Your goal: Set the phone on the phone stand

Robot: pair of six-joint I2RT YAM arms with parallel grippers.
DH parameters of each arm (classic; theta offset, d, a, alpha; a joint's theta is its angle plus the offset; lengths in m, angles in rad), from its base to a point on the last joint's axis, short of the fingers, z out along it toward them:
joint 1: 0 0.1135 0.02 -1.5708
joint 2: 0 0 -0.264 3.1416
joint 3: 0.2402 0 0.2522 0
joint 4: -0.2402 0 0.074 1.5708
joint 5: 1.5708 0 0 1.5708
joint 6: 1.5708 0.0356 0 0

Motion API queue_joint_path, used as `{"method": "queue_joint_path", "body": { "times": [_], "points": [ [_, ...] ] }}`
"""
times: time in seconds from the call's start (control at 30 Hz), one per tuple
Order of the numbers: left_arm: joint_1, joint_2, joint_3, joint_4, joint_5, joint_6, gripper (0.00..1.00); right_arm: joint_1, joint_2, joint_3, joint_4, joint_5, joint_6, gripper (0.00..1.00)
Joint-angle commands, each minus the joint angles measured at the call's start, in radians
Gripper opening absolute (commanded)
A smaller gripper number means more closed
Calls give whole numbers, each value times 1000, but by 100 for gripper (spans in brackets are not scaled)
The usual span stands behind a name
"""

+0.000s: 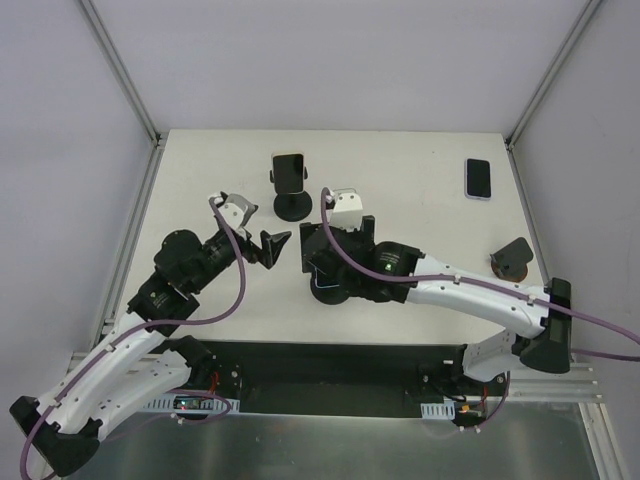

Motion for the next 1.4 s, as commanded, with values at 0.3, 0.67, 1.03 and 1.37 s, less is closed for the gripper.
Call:
{"method": "queue_joint_path", "body": {
  "times": [0.3, 0.67, 1.03, 1.37],
  "points": [
    [7, -62, -6, -1, -89, -2, 90, -49, 101, 151, -77, 162, -61, 8],
    [18, -66, -12, -14, -247, 22, 89, -363, 187, 200, 420, 58, -453, 1],
    [21, -42, -15, -10, -281, 39, 89, -482, 421, 421, 528, -62, -485, 1],
    [19, -31, -20, -2, -276, 42, 90, -505, 461, 449, 508, -43, -356, 1]
  ]
}}
